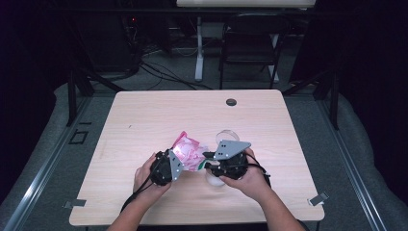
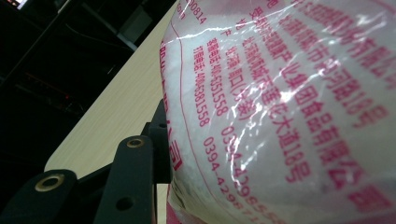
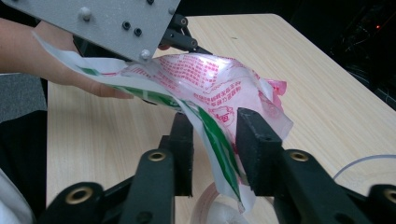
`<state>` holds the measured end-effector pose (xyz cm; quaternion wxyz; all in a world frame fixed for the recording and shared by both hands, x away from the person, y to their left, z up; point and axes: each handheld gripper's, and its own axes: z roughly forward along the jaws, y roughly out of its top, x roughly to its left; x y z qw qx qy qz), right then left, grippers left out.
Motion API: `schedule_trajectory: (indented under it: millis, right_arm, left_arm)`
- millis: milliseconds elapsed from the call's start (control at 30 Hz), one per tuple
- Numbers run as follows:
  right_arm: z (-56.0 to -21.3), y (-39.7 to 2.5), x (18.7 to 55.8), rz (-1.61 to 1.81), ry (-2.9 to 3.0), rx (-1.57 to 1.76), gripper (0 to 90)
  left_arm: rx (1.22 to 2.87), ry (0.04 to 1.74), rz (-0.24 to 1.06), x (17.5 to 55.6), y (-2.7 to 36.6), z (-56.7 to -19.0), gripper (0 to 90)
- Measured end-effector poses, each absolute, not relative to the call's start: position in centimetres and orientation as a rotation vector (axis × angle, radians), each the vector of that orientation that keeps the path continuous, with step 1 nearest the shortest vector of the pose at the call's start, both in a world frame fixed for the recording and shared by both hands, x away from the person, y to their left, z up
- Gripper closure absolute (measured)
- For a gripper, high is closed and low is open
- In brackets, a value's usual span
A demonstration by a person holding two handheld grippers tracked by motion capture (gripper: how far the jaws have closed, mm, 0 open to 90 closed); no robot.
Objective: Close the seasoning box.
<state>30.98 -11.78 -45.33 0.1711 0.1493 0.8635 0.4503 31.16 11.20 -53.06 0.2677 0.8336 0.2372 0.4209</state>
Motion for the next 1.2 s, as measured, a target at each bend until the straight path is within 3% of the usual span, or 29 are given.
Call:
schedule_trajectory:
  millis: [100,267,1200]
  right_arm:
    - [-45.4,-11.8,31.0,1.281,2.463,0.421,79.7]
    - [-45.4,-11.8,31.0,1.291,2.472,0.424,88.0]
    - [-45.6,-12.6,31.7,1.411,2.53,0.592,90.0]
  left_arm:
    - [2.248,0.639,1.151,31.0,11.3,-53.0,58.7]
    - [2.244,0.625,1.175,31.0,11.2,-52.9,58.8]
    - [2.226,0.537,1.333,30.9,10.8,-52.0,59.9]
